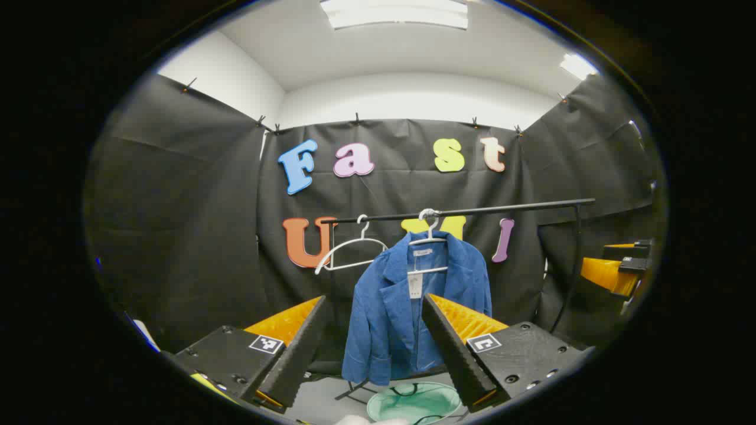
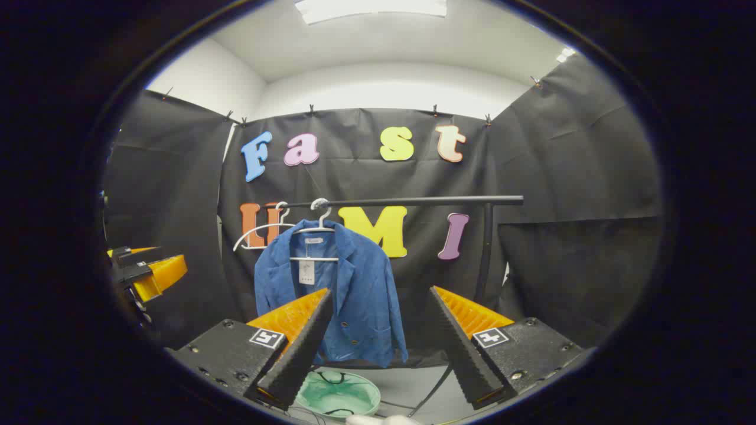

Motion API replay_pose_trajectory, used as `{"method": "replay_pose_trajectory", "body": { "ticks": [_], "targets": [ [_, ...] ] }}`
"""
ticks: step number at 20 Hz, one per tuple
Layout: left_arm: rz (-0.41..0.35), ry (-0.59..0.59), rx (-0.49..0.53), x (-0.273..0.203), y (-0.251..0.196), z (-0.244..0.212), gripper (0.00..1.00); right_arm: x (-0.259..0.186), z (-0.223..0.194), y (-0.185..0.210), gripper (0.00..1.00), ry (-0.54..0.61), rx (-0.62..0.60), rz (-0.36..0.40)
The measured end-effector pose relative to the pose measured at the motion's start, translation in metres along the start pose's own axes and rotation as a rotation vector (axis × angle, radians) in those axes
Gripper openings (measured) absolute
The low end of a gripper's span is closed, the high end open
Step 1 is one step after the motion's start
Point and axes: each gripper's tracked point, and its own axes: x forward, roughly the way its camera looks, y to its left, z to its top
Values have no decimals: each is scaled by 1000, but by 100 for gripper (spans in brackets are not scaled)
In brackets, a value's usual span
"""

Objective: Grasp the clothes on the hanger with both hands and then place them into the laundry hamper below.

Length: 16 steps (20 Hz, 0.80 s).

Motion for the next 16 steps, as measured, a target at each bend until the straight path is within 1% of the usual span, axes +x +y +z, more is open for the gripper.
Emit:
{"method": "replay_pose_trajectory", "body": {
  "ticks": [3, 7, 10, 11, 12, 13, 16],
  "targets": [
    [-16, 3, -27, 4, 0, -4, 100, 1, 0, 0, 100, -4, -9, -6],
    [-40, 6, -34, 10, -3, -8, 100, 4, -1, 1, 100, -6, -26, -10],
    [-34, 10, -32, 21, -6, -14, 100, 15, -7, 0, 100, 1, -44, 0],
    [-38, 0, -28, 26, -10, -13, 100, 21, -11, -1, 100, 3, -46, 8],
    [-40, -11, -24, 30, -14, -13, 97, 27, -13, -2, 100, 6, -41, 14],
    [-38, -22, -21, 37, -16, -13, 100, 34, -16, -2, 100, 12, -35, 25],
    [-16, -29, -14, 62, -24, -21, 100, 64, -29, 1, 100, 28, -28, 71]
  ]
}}
